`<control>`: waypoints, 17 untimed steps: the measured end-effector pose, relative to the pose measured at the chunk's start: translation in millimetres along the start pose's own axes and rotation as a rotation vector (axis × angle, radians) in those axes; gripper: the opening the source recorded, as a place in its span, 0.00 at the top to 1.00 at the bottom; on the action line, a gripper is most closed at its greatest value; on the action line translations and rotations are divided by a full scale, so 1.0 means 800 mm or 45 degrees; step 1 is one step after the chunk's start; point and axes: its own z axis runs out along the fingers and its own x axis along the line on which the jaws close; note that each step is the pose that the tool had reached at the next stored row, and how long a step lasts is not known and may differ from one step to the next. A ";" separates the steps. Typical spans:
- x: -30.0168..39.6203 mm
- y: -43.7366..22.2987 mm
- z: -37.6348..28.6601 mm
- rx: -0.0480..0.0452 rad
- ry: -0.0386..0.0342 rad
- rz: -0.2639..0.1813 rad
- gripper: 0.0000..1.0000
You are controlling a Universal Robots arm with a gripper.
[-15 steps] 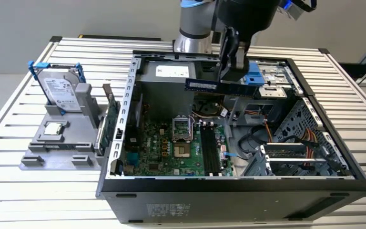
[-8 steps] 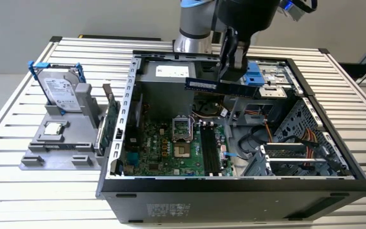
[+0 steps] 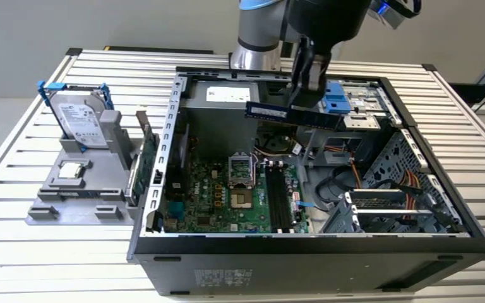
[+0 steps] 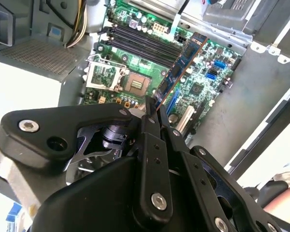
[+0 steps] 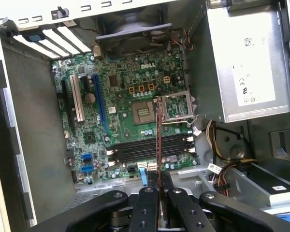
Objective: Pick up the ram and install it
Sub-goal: 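Pick up the ram and move it above insertion slot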
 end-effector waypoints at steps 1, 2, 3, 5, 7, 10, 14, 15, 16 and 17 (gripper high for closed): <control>0.0000 0.0000 0.0000 0.000 -0.0001 0.006 1.00; 0.0000 0.0000 0.0000 0.000 -0.0003 0.013 1.00; 0.0000 0.0000 0.0001 0.000 -0.0005 0.018 1.00; 0.0000 0.0000 0.0000 -0.001 -0.0007 0.031 1.00; 0.0000 0.0000 0.0000 -0.001 -0.0008 0.043 1.00; 0.0000 -0.0001 0.0000 -0.001 -0.0012 0.061 1.00; 0.0000 0.0000 0.0000 -0.002 -0.0017 0.085 1.00; 0.0000 0.0000 0.0000 -0.002 -0.0018 0.090 1.00; 0.0000 0.0000 0.0000 -0.002 -0.0019 0.096 1.00; 0.0000 0.0000 0.0000 -0.003 -0.0020 0.102 1.00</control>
